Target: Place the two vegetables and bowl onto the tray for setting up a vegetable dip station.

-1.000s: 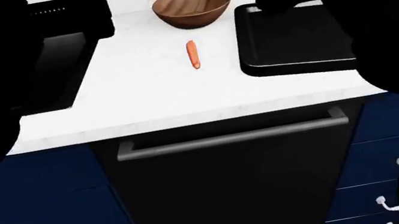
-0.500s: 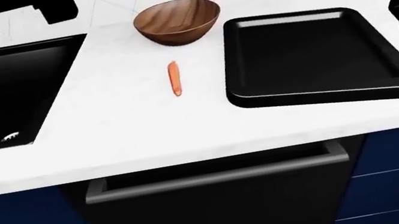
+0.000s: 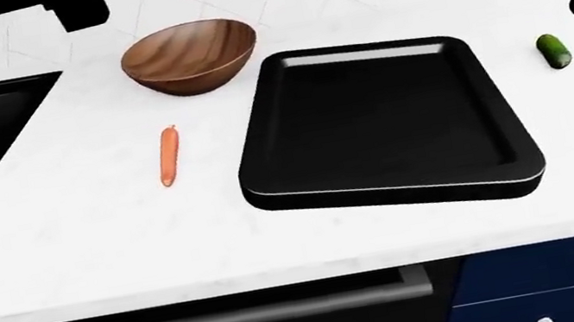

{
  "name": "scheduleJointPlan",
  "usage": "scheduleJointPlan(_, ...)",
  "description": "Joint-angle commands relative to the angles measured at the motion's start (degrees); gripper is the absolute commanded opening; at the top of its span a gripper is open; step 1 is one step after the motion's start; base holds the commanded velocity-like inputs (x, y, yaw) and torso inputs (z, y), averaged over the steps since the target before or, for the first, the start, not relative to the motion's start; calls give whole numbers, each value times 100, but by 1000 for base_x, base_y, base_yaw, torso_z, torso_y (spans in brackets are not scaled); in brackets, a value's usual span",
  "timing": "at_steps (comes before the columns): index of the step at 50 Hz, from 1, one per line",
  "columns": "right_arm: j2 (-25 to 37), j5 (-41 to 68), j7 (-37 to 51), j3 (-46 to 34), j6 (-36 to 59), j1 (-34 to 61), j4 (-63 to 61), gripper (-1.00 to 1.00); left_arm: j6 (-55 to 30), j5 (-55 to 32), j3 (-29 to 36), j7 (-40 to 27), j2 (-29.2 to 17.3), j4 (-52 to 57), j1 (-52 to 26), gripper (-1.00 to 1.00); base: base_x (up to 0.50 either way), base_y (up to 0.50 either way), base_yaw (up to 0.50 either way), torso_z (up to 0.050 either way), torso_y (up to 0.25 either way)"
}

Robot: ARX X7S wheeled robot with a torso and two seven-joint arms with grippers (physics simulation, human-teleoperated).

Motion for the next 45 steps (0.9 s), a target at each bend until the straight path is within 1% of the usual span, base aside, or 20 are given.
scheduleJointPlan(1, 94, 15, -105, -146, -123, 20, -25, 100, 19, 26, 21, 39, -30, -2, -3, 100, 500, -164, 0, 0, 0)
scheduleJointPlan(7, 118, 68, -56, -165, -170, 34, -14, 100, 32, 40, 34, 62, -36, -11, -3, 100, 500, -163, 0, 0, 2)
scheduleJointPlan(10, 99, 226, 114, -130, -152, 15, 56, 100, 38, 41, 44, 59, -39, -10, 2, 100, 419, -255, 0, 0, 3)
scheduleJointPlan(21, 155, 330, 223, -203, -189, 40, 105, 100, 65, 48, 52, 72, -71, -34, -25, 100, 11, -499, 0, 0, 3)
scheduleJointPlan(24, 214, 74, 53, -310, -292, 32, 14, 100, 72, 50, 56, 80, -76, -31, -24, 100, 0, -500, 0, 0, 0)
scheduleJointPlan(27, 219, 4, -156, -491, -252, 129, -8, 100, 80, 52, 56, 80, -90, -31, -26, 100, 0, 0, 0, 0, 0)
scheduleJointPlan(41, 288, 76, -68, -507, -366, 70, -34, 100, 115, 56, 67, 91, -131, -26, -25, 100, 500, -1, 0, 0, 0)
scheduleJointPlan(45, 293, 95, 28, -516, -372, 91, 5, 100, 126, 64, 75, 108, -133, -34, -18, 100, 146, 0, 0, 0, 9)
